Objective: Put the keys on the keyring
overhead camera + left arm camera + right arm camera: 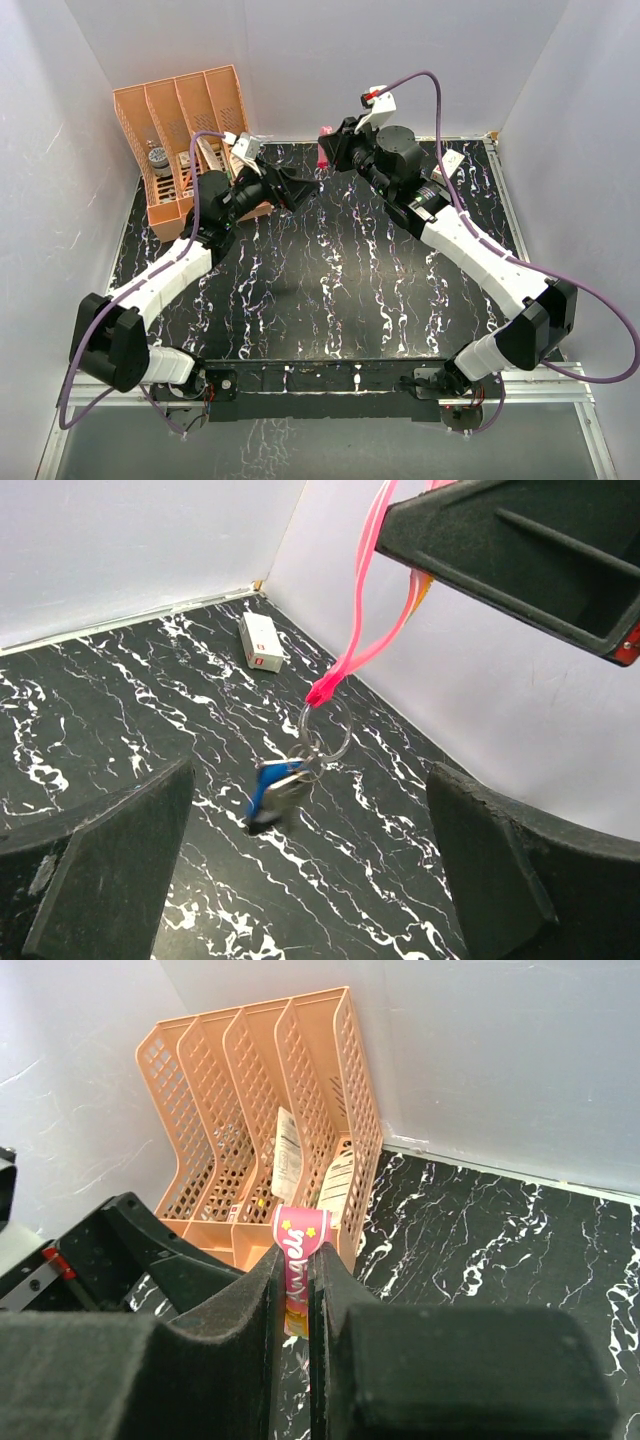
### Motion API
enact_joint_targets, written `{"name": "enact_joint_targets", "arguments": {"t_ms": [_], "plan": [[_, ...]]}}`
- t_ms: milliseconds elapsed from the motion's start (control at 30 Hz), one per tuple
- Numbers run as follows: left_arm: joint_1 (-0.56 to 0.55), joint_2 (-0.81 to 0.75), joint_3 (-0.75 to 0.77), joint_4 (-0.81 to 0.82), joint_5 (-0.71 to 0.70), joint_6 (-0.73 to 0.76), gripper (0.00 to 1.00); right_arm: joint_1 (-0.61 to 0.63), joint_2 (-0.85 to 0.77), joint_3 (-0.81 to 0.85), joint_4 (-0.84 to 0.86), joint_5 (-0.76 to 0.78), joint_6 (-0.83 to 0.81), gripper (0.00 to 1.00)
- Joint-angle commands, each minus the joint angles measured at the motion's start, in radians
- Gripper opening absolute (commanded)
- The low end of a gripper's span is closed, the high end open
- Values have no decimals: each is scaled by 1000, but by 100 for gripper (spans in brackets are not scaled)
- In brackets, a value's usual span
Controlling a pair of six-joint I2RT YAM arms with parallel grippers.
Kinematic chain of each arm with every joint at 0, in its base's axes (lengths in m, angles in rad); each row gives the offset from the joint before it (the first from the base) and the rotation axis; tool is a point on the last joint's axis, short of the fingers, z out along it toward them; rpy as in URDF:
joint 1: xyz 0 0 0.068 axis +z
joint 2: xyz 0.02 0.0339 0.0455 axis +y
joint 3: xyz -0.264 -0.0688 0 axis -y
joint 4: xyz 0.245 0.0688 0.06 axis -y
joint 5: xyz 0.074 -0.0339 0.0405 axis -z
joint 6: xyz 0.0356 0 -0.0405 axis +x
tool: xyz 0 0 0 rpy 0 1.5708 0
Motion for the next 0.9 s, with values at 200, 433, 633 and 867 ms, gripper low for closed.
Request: {"name": "enact_joint_targets", "arguments": {"t_ms": [200, 433, 633, 867], "plan": [[5, 61, 9, 154, 20, -7, 92, -8, -73, -24, 106, -67, 46, 7], [6, 101, 18, 215, 34, -26, 82, -8, -102, -51, 115, -81, 58, 7], [6, 127, 25, 269, 51, -50, 72, -7, -123, -70, 120, -87, 62, 6], [5, 146, 27, 330, 63, -75, 46, -7, -137, -85, 115, -80, 66, 6]]}}
